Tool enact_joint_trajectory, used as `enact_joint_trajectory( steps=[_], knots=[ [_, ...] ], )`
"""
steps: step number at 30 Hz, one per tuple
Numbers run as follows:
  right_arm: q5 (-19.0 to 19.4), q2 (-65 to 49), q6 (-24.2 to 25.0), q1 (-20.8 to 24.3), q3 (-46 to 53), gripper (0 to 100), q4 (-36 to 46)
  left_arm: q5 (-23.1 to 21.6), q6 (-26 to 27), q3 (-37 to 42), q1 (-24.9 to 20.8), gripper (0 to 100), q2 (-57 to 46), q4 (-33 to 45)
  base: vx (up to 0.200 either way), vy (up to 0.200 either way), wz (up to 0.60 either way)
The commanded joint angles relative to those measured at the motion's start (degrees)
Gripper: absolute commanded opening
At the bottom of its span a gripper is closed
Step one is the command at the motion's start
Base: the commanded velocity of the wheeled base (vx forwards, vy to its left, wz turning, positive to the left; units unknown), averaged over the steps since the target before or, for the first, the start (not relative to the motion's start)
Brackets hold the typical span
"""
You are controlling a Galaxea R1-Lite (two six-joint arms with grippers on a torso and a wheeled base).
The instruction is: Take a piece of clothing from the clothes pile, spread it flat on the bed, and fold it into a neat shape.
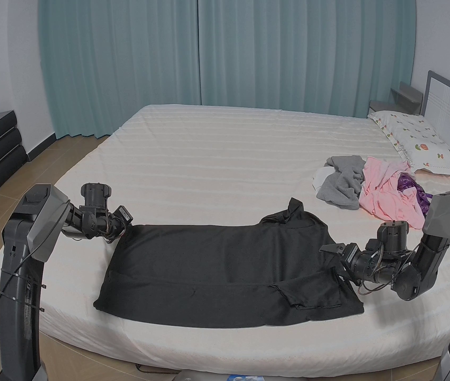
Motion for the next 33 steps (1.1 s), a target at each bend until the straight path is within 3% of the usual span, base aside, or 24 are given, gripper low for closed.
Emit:
enact_joint_trajectory(
  steps=[1,6,10,14,26,33],
  knots=[
    [-0.3,-0.3,-0.3,1.2,-1.4,100,0.1,1.1,-1.2,0.3,0.4,0,-0.6,-0.2,0.000,0.000,0.00],
    [-3.8,-0.6,-0.9,3.1,-7.1,100,2.7,1.7,-5.0,0.5,0.8,0,-2.0,-0.2,0.000,0.000,0.00],
    [-7.0,0.3,-5.4,3.4,-17.0,100,12.9,1.7,-8.2,2.1,1.5,0,-3.9,-0.3,0.000,0.000,0.00],
    [-9.7,4.6,-7.7,3.3,-25.8,100,16.8,1.2,-8.3,3.3,2.2,0,-4.8,-0.3,0.000,0.000,0.00],
    [-12.0,16.5,-15.2,2.6,-52.4,100,32.9,0.9,-8.3,4.3,2.2,0,-4.8,-0.3,0.000,0.000,0.00],
    [-16.3,23.3,-22.4,2.4,-60.5,100,33.8,0.8,-8.3,4.2,2.1,0,-4.6,-0.3,0.000,0.000,0.00]
  ],
)
